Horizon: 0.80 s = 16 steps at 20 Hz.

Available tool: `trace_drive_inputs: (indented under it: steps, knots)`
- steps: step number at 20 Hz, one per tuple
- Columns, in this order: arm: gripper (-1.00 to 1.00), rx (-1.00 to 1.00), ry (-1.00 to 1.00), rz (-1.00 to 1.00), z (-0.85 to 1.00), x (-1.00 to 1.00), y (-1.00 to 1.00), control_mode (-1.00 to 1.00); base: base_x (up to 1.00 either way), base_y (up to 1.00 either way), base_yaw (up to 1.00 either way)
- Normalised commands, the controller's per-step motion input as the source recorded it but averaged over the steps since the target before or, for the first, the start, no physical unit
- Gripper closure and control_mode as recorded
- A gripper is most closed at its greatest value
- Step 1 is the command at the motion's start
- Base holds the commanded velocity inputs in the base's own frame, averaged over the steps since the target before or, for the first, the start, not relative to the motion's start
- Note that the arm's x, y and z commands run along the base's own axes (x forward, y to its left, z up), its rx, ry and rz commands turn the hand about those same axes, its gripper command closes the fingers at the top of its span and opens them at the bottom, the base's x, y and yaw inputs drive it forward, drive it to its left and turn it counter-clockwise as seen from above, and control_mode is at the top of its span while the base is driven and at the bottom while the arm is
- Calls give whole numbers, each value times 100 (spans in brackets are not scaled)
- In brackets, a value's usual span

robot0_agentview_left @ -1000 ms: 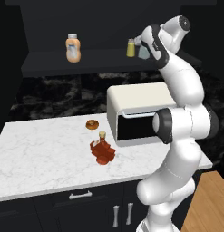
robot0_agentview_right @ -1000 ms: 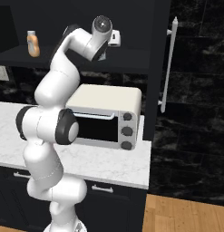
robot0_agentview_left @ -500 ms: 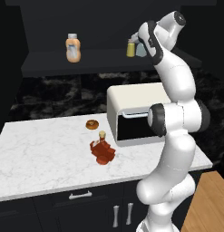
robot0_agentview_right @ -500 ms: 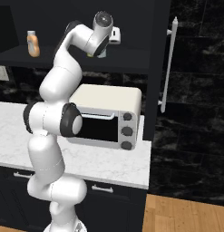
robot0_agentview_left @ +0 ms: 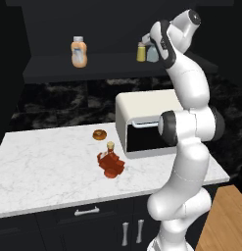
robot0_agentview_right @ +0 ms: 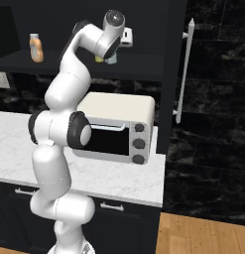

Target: Put the shaker and condiment bottle from the counter next to their counterparts in the cabinet.

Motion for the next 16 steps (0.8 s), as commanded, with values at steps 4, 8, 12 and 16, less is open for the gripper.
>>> trace_drive_inputs:
  steps: [4, 8, 12, 16]
  knots:
    - [-100, 0, -5, 8, 12, -18, 1, -100, 0, 0, 0]
    - [-100, 0, -7, 8, 24, -46, 9, -100, 0, 0, 0]
    - [-100, 0, -9, 2, 14, -69, 4, -100, 0, 0, 0]
    - [-100, 0, -1, 3, -1, -95, 37, -100, 0, 0, 0]
